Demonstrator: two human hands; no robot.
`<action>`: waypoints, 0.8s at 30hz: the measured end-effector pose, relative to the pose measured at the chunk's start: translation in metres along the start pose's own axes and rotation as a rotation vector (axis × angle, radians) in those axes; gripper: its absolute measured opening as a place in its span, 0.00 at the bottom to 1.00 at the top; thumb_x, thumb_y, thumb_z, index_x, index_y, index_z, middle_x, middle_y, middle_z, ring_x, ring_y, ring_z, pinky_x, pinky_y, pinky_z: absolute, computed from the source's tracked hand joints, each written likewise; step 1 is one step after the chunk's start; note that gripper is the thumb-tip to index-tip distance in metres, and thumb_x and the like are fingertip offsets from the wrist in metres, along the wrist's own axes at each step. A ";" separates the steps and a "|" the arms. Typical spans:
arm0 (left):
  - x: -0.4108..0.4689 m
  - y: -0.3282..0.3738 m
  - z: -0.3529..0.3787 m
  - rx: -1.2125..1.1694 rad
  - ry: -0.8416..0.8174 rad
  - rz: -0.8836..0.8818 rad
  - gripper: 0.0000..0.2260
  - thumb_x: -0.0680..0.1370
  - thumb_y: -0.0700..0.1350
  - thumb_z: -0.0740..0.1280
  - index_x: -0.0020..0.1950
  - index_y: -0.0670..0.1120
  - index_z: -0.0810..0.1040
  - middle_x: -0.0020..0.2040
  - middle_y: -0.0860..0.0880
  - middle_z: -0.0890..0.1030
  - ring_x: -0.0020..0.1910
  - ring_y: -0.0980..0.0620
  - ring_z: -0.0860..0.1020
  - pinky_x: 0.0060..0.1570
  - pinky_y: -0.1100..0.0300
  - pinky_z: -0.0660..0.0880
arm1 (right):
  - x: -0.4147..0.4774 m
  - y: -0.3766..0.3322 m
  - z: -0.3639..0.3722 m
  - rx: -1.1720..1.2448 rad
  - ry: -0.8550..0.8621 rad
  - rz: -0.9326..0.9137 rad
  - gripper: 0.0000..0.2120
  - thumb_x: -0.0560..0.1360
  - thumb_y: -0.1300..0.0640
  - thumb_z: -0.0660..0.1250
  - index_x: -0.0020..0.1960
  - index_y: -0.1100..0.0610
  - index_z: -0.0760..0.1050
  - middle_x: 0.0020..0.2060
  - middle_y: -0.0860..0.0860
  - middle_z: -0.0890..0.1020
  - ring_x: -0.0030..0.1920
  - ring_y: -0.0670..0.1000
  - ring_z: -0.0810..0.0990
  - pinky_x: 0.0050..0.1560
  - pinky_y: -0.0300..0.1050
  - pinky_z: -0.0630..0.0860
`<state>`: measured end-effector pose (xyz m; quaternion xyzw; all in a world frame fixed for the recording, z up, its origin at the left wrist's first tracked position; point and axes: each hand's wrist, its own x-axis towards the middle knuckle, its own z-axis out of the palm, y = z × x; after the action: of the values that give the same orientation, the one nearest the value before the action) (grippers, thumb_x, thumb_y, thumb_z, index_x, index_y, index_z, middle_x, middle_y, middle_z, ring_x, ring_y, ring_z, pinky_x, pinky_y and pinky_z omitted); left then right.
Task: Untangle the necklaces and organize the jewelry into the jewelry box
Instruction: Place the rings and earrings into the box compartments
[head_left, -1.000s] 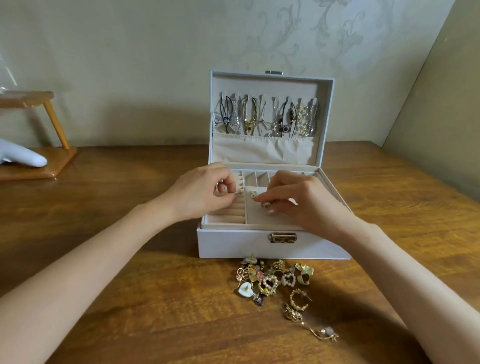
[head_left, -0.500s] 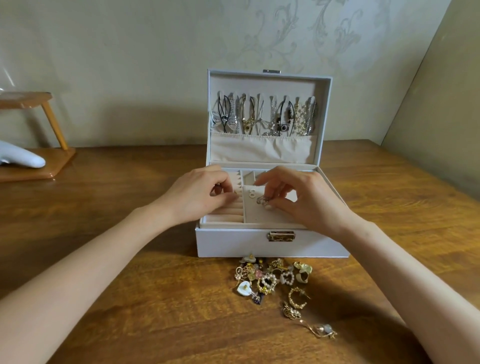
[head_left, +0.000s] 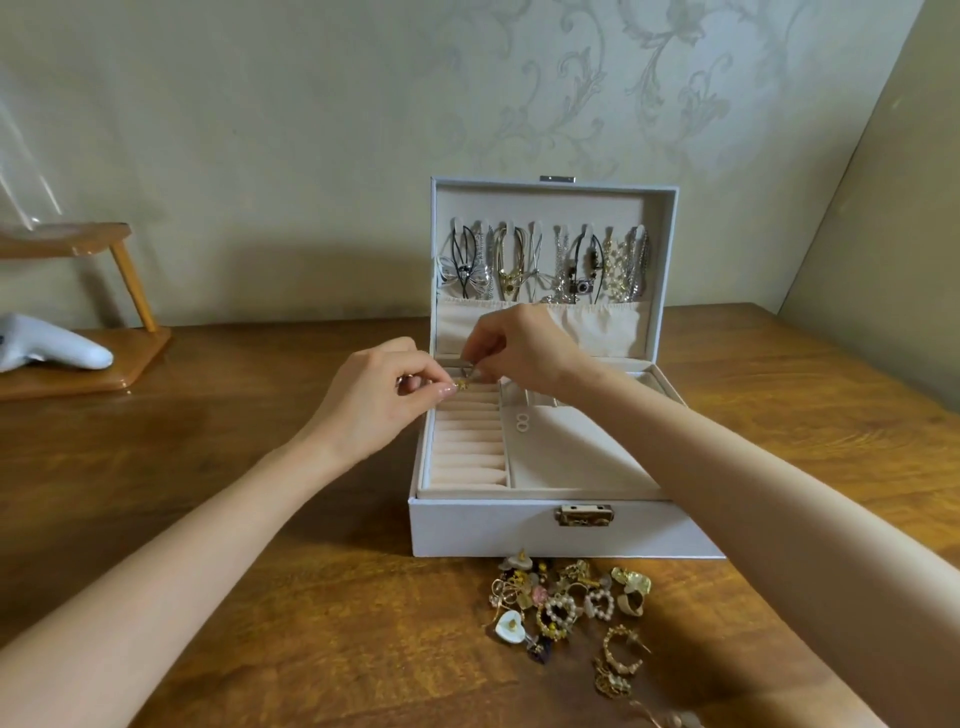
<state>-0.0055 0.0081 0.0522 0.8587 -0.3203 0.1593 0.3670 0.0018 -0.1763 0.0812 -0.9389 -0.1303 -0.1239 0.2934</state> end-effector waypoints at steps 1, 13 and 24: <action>0.000 -0.002 -0.001 -0.003 0.010 -0.010 0.03 0.74 0.44 0.70 0.44 0.46 0.83 0.37 0.49 0.76 0.38 0.51 0.74 0.37 0.57 0.70 | 0.003 0.000 0.001 -0.002 -0.006 0.003 0.10 0.67 0.70 0.73 0.48 0.63 0.82 0.43 0.57 0.84 0.40 0.46 0.79 0.41 0.28 0.74; 0.002 -0.008 0.000 -0.144 -0.020 -0.096 0.04 0.75 0.43 0.69 0.43 0.45 0.83 0.42 0.48 0.79 0.43 0.49 0.76 0.44 0.54 0.72 | 0.010 0.002 0.000 -0.004 -0.104 0.012 0.09 0.67 0.69 0.74 0.47 0.63 0.83 0.37 0.50 0.81 0.34 0.41 0.77 0.38 0.23 0.71; 0.001 -0.007 0.000 -0.158 -0.027 -0.093 0.03 0.75 0.42 0.68 0.43 0.47 0.82 0.41 0.48 0.79 0.42 0.51 0.76 0.43 0.61 0.70 | 0.007 0.006 0.004 -0.236 -0.113 -0.038 0.12 0.73 0.68 0.67 0.48 0.54 0.84 0.40 0.44 0.79 0.43 0.44 0.75 0.46 0.38 0.75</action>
<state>-0.0001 0.0113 0.0494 0.8430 -0.2964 0.1049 0.4364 0.0108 -0.1773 0.0771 -0.9698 -0.1492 -0.0907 0.1706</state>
